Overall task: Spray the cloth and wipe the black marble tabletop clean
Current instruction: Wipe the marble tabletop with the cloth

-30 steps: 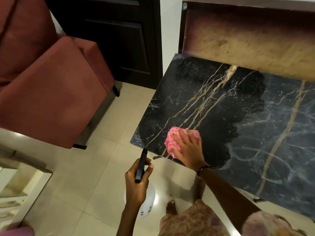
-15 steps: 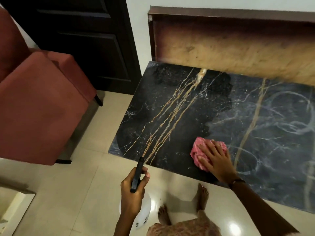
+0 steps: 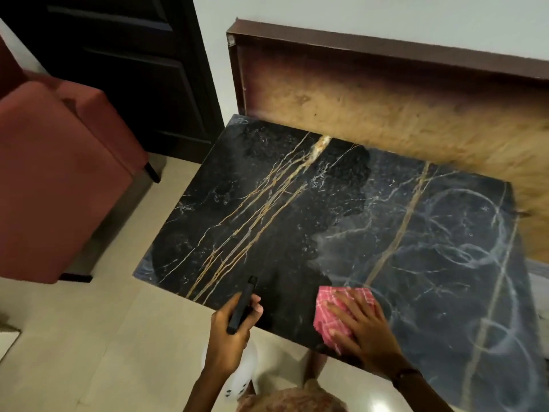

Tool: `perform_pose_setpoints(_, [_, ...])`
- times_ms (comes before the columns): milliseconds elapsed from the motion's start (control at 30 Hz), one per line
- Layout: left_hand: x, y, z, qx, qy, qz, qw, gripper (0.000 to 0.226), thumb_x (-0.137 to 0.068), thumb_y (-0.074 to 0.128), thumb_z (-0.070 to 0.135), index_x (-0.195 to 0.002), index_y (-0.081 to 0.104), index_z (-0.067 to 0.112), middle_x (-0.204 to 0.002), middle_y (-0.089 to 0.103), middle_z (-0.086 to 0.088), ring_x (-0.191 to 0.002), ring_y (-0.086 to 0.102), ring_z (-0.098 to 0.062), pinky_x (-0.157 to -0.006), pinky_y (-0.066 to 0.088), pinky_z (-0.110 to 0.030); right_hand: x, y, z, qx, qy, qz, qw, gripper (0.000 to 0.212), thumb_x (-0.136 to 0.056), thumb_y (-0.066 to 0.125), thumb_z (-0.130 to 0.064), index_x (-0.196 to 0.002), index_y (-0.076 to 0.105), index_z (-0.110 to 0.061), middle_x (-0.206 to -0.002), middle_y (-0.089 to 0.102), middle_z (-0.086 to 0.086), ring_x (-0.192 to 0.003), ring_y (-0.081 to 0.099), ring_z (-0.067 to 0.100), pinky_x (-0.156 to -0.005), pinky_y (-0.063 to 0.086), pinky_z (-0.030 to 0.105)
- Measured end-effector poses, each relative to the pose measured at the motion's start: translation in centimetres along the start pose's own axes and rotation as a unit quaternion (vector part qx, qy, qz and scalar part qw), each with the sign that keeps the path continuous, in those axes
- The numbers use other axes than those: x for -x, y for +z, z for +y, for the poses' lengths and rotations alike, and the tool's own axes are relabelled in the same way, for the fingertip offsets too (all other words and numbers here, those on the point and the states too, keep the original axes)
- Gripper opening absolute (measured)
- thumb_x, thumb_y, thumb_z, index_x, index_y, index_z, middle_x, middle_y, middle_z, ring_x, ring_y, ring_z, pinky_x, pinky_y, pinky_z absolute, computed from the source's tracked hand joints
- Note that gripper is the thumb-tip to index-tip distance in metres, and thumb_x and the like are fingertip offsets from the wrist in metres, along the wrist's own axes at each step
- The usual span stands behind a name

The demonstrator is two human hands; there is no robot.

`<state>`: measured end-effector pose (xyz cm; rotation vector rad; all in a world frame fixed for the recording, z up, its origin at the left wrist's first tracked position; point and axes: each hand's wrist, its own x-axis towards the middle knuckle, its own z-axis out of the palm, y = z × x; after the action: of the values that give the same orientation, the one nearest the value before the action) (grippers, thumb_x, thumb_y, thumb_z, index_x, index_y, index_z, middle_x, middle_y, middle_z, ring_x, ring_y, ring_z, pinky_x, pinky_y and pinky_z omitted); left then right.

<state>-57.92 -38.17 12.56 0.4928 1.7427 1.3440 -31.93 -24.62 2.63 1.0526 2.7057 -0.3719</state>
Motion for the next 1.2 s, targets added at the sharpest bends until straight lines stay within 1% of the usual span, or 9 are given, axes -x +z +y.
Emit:
perform_pose_setpoints(133, [-0.4,2.4,0.3,-0.025,0.006,0.010,1.000,0.009,-0.082,0.066,0.010,-0.090,0.068,0.012,-0.065,0.065,0.000,-0.041,0.039,-0.008,-0.039,0.030,-0.022,-5.3,-0.8,-2.3,-0.058,0.059,0.046,0.995,0.057,-0.096,0.023,-0.061,-0.146,0.031,-0.034,-0.151,0.038,0.001,-0.139,0.032,0.031,-0.108,0.025,0.062])
perform_pose_setpoints(300, [-1.3,5.5,0.4,-0.017,0.001,0.026,1.000,0.007,-0.082,0.066,0.006,-0.086,0.068,0.011,-0.053,0.057,-0.002,-0.039,0.033,-0.013,-0.038,0.028,-0.023,-1.0,2.3,-3.4,0.014,-0.136,0.049,0.989,0.053,-0.098,0.025,-0.058,-0.146,0.029,-0.035,-0.153,0.035,-0.004,-0.143,0.020,0.028,-0.114,0.008,0.056])
perform_pose_setpoints(400, [-1.8,7.4,1.0,-0.025,0.004,0.028,0.999,0.008,-0.081,0.067,0.005,-0.087,0.068,0.011,-0.054,0.059,-0.003,-0.037,0.037,-0.009,-0.038,0.030,-0.024,1.6,2.3,-0.1,-0.068,-0.096,0.132,0.984,0.046,-0.098,0.016,-0.055,-0.135,0.042,-0.047,-0.150,0.039,-0.009,-0.141,0.032,0.023,-0.115,0.021,0.043])
perform_pose_setpoints(500, [-2.3,8.7,1.4,-0.032,0.003,0.013,0.999,0.009,-0.082,0.066,0.006,-0.089,0.067,0.011,-0.058,0.060,-0.005,-0.037,0.037,-0.011,-0.037,0.031,-0.024,4.4,2.4,5.4,0.018,-0.085,0.073,0.994,0.061,-0.093,0.029,-0.066,-0.148,0.023,-0.041,-0.161,0.011,-0.005,-0.148,0.005,0.025,-0.115,0.008,0.048])
perform_pose_setpoints(700, [-3.2,10.9,2.4,-0.050,0.022,0.005,0.999,0.008,-0.083,0.064,0.005,-0.089,0.066,0.009,-0.056,0.056,-0.008,-0.035,0.036,-0.012,-0.035,0.030,-0.022,-3.1,-1.6,4.6,-0.081,0.073,0.041,0.993,0.057,-0.096,0.023,-0.064,-0.147,0.024,-0.039,-0.153,0.034,-0.003,-0.145,0.015,0.024,-0.110,0.014,0.056])
perform_pose_setpoints(833, [-4.1,12.3,3.1,-0.072,0.035,-0.008,0.997,0.005,-0.084,0.065,0.006,-0.089,0.065,0.006,-0.050,0.054,-0.002,-0.035,0.035,-0.011,-0.037,0.031,-0.022,-3.7,-1.0,2.5,-0.072,-0.002,0.016,0.997,0.059,-0.095,0.027,-0.064,-0.147,0.028,-0.037,-0.153,0.033,-0.003,-0.143,0.018,0.026,-0.110,0.017,0.059])
perform_pose_setpoints(967, [-5.2,13.0,3.6,-0.069,0.035,-0.025,0.997,0.005,-0.084,0.064,0.006,-0.088,0.064,0.005,-0.054,0.054,-0.001,-0.035,0.036,-0.010,-0.037,0.032,-0.021,0.0,-0.8,6.3,-0.033,-0.142,0.008,0.989,0.060,-0.091,0.036,-0.069,-0.143,0.034,-0.041,-0.150,0.034,-0.010,-0.141,0.025,0.020,-0.110,0.018,0.048])
perform_pose_setpoints(1067, [-6.2,13.1,3.7,-0.066,0.035,-0.031,0.997,0.005,-0.084,0.064,0.007,-0.087,0.066,0.009,-0.057,0.058,-0.001,-0.036,0.040,-0.007,-0.039,0.034,-0.018,-0.3,-1.3,10.7,-0.033,-0.084,0.016,0.996,0.062,-0.090,0.034,-0.071,-0.145,0.029,-0.043,-0.150,0.035,-0.009,-0.139,0.033,0.023,-0.112,0.020,0.050])
perform_pose_setpoints(1200, [-7.5,12.6,3.5,-0.083,0.046,-0.030,0.995,0.008,-0.083,0.065,0.008,-0.086,0.068,0.016,-0.061,0.063,0.004,-0.044,0.052,-0.005,-0.050,0.038,-0.017,-6.3,-3.4,11.7,-0.086,0.045,0.038,0.995,0.061,-0.094,0.023,-0.067,-0.146,0.026,-0.037,-0.153,0.029,-0.004,-0.143,0.019,0.022,-0.106,0.029,0.066])
